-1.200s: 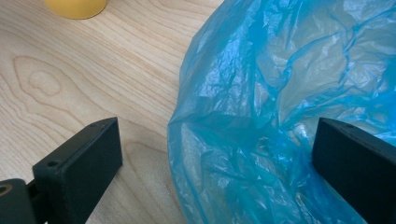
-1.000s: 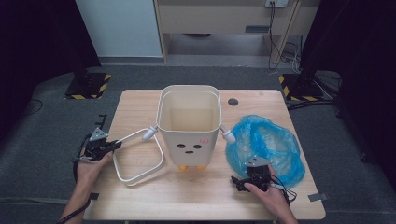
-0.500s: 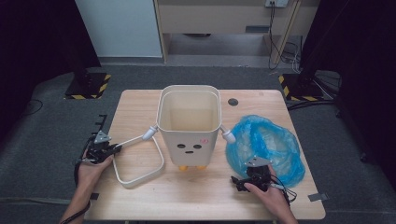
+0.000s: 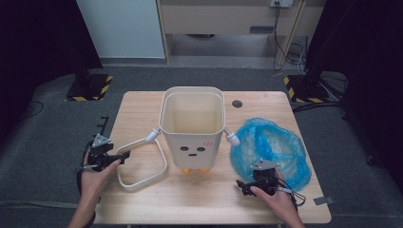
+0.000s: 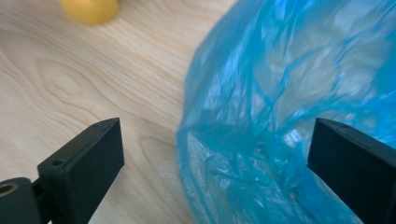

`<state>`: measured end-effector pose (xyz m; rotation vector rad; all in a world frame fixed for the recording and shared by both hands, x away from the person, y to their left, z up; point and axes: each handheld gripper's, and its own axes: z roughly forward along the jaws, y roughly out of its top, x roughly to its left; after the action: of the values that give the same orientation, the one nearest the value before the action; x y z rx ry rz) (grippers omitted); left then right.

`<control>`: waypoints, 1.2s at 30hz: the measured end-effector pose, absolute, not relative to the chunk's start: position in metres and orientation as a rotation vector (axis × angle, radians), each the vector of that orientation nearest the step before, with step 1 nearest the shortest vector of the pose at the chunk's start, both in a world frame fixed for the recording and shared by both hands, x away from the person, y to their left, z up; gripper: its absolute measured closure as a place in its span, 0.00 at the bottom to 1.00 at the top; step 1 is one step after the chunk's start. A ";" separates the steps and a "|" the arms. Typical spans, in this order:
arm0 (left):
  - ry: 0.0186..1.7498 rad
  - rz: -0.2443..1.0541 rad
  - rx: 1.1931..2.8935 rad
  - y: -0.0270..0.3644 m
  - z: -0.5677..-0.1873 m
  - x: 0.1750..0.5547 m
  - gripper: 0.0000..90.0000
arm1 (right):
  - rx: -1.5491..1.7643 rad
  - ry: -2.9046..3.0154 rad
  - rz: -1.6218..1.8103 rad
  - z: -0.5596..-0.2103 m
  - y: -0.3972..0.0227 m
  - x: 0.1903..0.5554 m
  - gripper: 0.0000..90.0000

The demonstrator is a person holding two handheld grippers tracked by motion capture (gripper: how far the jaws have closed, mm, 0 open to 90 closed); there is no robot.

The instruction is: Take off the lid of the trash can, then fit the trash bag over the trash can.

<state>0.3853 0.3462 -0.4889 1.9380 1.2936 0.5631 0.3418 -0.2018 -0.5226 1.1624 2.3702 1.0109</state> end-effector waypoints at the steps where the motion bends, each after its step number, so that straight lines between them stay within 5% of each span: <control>1: 1.284 0.564 1.949 0.341 -0.487 0.384 0.15 | 1.154 2.366 1.020 -0.518 -0.203 0.341 0.04; 15: 1.255 0.587 1.980 0.318 -0.489 0.373 0.11 | 1.227 2.227 0.965 -0.468 -0.254 0.387 0.13; 28: 1.280 0.597 1.942 0.323 -0.493 0.372 0.14 | 1.413 2.219 0.840 -0.518 -0.263 0.444 0.24; 33: 1.290 0.603 1.934 0.323 -0.495 0.372 0.14 | 1.405 2.198 0.859 -0.527 -0.264 0.439 0.37; 36: 1.294 0.606 1.936 0.322 -0.496 0.371 0.14 | 1.400 2.172 0.891 -0.527 -0.267 0.435 0.62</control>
<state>0.3713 0.3223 -0.4963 1.9365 1.2939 0.6061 0.4352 -0.2669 -0.5272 1.4001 2.1718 0.8906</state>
